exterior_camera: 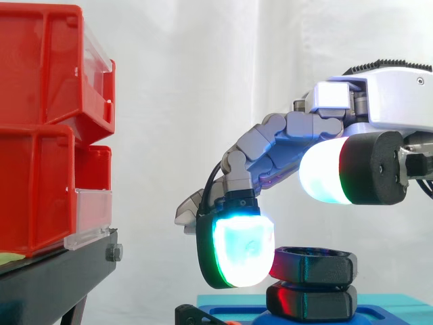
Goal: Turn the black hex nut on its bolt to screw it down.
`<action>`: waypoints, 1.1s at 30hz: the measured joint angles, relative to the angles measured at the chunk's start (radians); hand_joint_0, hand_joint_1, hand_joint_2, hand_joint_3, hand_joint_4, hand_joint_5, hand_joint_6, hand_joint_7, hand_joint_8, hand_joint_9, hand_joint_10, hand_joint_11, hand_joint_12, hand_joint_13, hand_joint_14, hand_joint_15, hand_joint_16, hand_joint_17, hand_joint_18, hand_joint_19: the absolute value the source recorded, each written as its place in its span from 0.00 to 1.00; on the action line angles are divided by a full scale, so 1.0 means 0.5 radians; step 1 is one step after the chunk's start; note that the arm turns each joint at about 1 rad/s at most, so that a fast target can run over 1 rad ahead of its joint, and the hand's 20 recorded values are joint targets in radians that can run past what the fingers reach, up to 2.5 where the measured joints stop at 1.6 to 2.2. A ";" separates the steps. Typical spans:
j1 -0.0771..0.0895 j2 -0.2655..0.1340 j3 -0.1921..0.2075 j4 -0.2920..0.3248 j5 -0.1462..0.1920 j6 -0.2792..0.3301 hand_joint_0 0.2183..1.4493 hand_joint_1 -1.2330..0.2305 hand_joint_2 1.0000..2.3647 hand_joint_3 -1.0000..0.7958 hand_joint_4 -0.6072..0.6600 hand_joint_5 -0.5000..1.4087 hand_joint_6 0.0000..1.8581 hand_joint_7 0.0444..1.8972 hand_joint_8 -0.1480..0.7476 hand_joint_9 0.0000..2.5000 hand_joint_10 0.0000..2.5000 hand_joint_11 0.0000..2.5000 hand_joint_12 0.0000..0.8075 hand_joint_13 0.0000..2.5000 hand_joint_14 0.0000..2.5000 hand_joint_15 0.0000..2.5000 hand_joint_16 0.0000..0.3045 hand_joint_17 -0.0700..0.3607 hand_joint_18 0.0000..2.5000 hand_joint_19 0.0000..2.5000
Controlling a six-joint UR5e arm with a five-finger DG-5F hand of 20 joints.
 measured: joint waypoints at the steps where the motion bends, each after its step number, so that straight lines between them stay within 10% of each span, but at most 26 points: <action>1: -0.002 0.000 0.000 -0.004 -0.001 0.000 0.24 0.68 0.00 0.28 0.70 0.20 0.42 0.50 0.52 0.23 0.00 0.08 0.46 0.23 0.00 0.05 0.17 0.43 0.21 0.09; 23: -0.048 0.000 -0.002 -0.015 -0.023 -0.003 0.24 0.68 0.00 0.28 0.70 0.20 0.42 0.50 0.52 0.23 0.00 0.07 0.46 0.23 0.00 0.05 0.17 0.43 0.21 0.09; 33: -0.135 0.000 -0.001 -0.016 -0.126 -0.008 0.24 0.68 0.00 0.28 0.69 0.20 0.41 0.50 0.52 0.23 0.00 0.08 0.46 0.23 0.00 0.05 0.17 0.43 0.21 0.09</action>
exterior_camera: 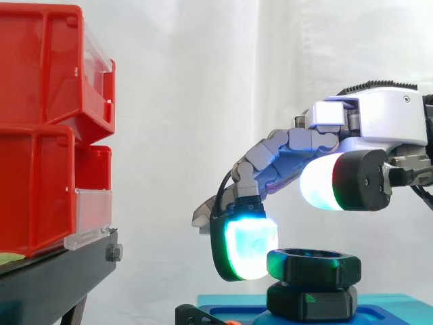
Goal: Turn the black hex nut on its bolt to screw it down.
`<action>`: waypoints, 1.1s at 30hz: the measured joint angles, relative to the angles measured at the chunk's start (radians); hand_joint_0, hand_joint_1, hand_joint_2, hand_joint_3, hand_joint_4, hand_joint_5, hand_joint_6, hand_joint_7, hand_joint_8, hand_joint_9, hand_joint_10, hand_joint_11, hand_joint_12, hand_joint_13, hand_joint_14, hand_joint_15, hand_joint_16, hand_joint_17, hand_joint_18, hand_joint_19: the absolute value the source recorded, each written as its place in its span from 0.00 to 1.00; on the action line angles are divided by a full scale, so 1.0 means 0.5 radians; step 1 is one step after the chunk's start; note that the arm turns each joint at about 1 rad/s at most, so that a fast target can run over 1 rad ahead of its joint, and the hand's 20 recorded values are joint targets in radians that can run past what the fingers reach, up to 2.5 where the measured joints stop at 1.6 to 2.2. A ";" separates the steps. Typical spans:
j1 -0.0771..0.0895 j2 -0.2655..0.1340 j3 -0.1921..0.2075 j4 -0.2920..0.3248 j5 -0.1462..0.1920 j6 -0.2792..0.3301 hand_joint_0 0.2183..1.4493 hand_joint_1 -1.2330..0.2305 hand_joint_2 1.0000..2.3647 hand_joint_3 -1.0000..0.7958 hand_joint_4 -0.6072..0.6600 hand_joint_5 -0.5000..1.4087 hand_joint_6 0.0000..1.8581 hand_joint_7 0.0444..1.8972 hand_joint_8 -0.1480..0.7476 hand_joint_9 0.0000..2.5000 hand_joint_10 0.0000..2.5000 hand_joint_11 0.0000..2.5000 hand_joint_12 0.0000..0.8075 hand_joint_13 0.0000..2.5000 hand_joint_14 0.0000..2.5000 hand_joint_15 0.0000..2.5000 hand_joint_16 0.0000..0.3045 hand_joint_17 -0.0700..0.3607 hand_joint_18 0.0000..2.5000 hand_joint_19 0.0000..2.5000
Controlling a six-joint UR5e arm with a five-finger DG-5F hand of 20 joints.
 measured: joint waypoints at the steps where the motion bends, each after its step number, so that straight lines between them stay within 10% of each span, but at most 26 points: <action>1: -0.007 0.000 0.000 0.000 -0.009 0.000 0.24 0.68 0.00 0.28 0.70 0.20 0.41 0.50 0.52 0.23 0.00 0.08 0.46 0.23 0.00 0.05 0.17 0.43 0.21 0.09; 14: -0.098 0.001 0.014 0.005 -0.115 -0.004 0.24 0.68 0.00 0.28 0.70 0.20 0.41 0.51 0.52 0.23 0.00 0.08 0.46 0.24 0.00 0.05 0.17 0.43 0.21 0.09; 33: 0.018 -0.002 0.076 0.056 0.008 -0.036 0.24 0.68 0.00 0.28 0.71 0.21 0.37 0.54 0.52 0.23 0.00 0.08 0.46 0.23 0.00 0.05 0.17 0.43 0.21 0.09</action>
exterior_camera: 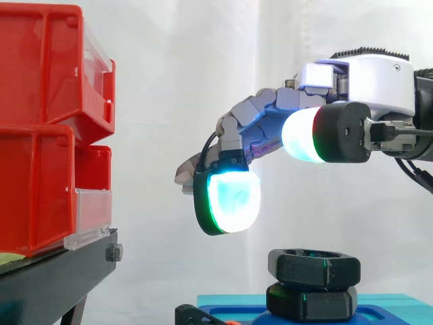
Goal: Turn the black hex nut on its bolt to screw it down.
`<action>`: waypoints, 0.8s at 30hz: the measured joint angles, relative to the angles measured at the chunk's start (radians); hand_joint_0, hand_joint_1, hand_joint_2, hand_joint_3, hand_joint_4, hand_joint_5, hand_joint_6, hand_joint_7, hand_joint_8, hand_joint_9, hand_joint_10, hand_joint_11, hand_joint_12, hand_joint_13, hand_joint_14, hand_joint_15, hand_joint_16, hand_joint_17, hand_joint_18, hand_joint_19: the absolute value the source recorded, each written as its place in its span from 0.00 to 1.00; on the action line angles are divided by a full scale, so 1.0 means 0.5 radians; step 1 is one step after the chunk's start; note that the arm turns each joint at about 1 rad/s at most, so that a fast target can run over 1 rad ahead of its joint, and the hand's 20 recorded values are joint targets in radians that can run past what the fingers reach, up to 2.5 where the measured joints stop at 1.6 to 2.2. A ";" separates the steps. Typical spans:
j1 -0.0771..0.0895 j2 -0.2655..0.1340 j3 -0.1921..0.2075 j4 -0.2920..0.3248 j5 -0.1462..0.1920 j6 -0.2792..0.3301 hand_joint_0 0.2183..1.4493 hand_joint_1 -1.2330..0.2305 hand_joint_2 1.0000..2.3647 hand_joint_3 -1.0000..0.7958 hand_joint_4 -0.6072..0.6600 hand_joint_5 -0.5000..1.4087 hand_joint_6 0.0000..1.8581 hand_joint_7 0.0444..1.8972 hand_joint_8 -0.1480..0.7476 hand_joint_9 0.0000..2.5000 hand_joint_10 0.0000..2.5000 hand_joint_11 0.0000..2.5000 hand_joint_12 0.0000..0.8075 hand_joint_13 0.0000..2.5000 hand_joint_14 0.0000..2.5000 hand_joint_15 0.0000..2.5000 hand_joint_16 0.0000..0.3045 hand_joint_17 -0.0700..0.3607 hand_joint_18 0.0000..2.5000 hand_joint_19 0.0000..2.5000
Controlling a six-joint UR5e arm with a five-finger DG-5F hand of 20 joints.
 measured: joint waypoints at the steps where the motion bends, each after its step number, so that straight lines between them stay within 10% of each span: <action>1: 0.008 0.000 0.000 -0.003 0.012 -0.002 0.24 0.68 0.00 0.28 0.71 0.21 0.37 0.54 0.52 0.23 0.00 0.07 0.46 0.23 0.00 0.05 0.17 0.43 0.21 0.09; 24: 0.129 0.000 -0.067 0.018 0.173 -0.008 0.24 0.68 0.00 0.28 0.72 0.21 0.34 0.58 0.52 0.22 0.00 0.07 0.46 0.23 0.00 0.05 0.17 0.43 0.21 0.09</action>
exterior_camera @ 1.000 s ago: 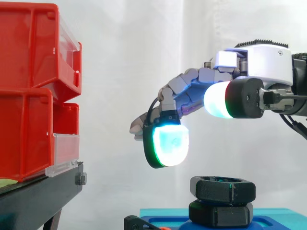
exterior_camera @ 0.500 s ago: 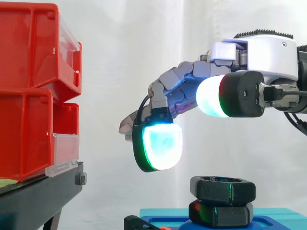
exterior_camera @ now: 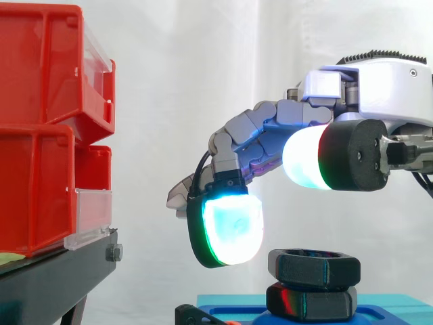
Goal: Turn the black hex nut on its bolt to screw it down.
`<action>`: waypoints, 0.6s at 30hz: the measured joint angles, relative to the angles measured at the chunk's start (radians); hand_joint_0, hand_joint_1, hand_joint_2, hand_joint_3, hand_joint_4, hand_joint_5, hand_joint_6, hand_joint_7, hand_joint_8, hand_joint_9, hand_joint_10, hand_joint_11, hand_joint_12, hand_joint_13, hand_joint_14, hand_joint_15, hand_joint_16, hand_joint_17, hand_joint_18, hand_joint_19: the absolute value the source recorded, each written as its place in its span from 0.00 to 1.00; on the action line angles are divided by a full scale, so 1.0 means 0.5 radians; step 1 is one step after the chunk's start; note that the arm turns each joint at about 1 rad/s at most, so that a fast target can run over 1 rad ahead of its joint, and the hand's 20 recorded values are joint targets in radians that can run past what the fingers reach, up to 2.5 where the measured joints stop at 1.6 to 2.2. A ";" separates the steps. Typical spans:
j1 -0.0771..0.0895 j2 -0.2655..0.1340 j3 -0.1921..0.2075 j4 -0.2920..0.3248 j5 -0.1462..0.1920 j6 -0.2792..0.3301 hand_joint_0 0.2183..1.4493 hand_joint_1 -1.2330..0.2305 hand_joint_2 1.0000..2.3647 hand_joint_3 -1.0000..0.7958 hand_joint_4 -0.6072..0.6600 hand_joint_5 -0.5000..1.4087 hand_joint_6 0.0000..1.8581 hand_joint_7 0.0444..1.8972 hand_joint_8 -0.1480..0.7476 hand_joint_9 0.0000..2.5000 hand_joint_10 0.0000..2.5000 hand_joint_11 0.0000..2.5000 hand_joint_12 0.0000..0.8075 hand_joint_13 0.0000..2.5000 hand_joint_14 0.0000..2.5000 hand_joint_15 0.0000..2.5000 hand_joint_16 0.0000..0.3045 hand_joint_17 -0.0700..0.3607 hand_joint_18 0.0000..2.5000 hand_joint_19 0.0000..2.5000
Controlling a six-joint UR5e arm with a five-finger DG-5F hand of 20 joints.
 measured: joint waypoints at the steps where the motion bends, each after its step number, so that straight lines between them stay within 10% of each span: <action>1: 0.001 0.000 0.000 -0.002 0.000 0.000 0.24 0.68 0.00 0.28 0.72 0.21 0.34 0.58 0.52 0.22 0.00 0.07 0.46 0.23 0.00 0.05 0.17 0.43 0.21 0.09; 18: 0.016 0.000 -0.003 -0.014 0.000 0.000 0.24 0.68 0.00 0.28 0.73 0.21 0.28 0.64 0.52 0.22 0.00 0.07 0.47 0.23 0.00 0.05 0.17 0.43 0.21 0.09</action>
